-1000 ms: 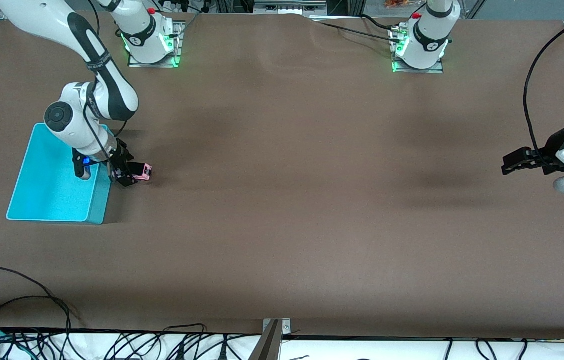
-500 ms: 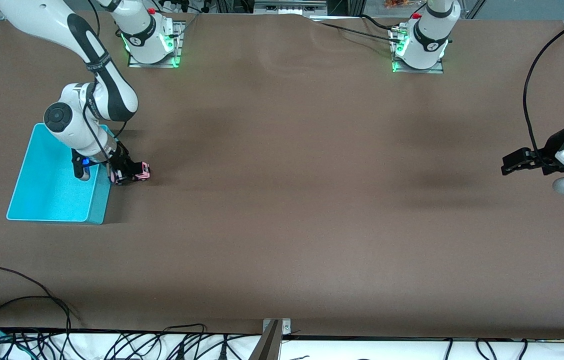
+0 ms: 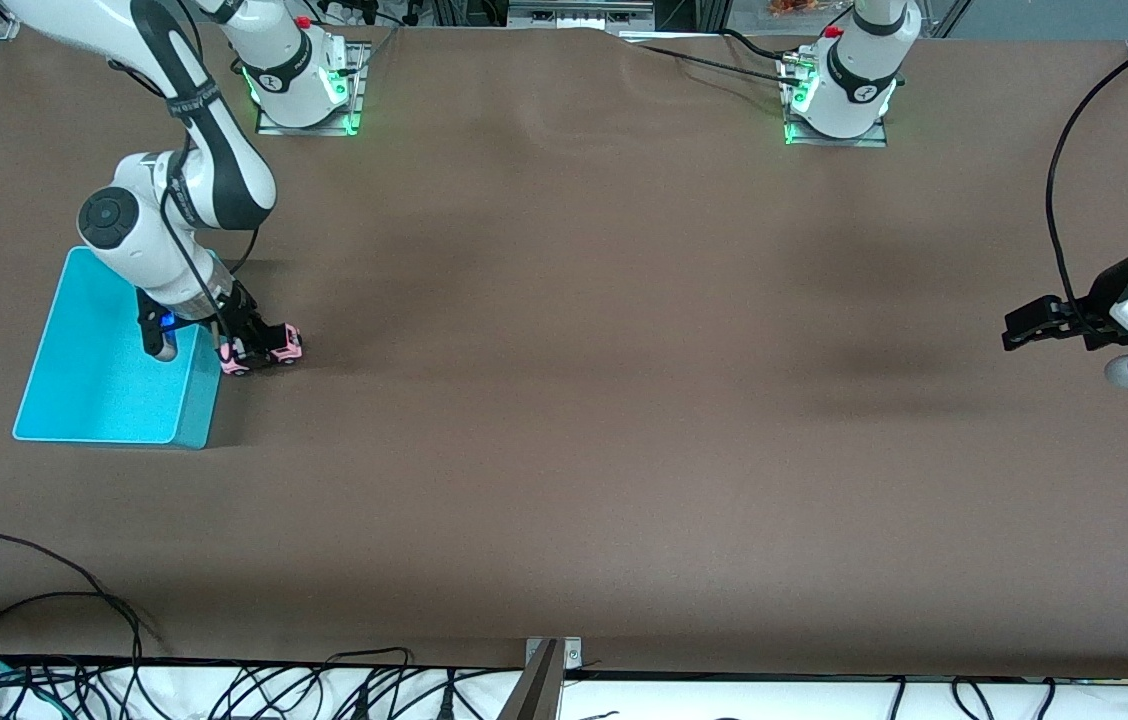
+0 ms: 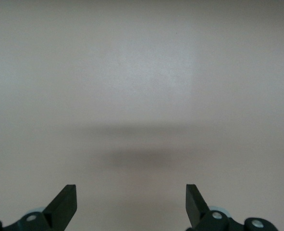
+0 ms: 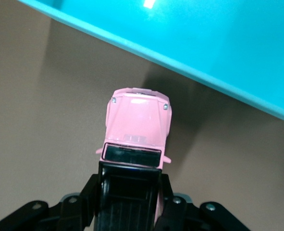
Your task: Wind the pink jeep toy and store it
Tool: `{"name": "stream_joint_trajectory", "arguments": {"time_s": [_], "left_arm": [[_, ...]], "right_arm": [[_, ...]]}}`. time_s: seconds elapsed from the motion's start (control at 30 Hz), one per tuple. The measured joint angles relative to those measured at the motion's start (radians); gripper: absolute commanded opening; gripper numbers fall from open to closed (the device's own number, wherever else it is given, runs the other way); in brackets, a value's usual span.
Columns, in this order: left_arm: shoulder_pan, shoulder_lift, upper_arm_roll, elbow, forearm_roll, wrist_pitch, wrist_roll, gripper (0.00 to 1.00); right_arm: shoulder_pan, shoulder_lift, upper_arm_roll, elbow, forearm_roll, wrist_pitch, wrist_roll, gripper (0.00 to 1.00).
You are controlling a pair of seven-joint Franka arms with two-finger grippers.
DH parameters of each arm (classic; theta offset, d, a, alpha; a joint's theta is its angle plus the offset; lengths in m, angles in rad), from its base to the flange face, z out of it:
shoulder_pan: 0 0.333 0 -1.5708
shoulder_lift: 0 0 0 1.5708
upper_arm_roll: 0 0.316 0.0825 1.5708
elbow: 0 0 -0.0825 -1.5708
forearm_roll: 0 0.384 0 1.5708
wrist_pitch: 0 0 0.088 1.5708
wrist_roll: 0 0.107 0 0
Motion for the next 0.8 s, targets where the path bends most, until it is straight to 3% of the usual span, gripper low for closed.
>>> {"name": "stream_joint_trajectory", "arguments": {"time_s": [0.37,0.63,0.8], "left_arm": [[0.000,0.000,0.000,0.000,0.000,0.000,0.000,1.00],[0.000,0.000,0.000,0.000,0.000,0.000,0.000,1.00],[0.000,0.000,0.000,0.000,0.000,0.000,0.000,1.00]], "right_arm": [[-0.001,-0.088,0.000,0.129,0.000,-0.285,-0.124,0.00],[-0.015,-0.108,-0.015,0.172,0.000,-0.341,-0.287,0.00],[-0.038,-0.110,-0.076,0.172,0.000,-0.372,-0.491,0.00]]}}
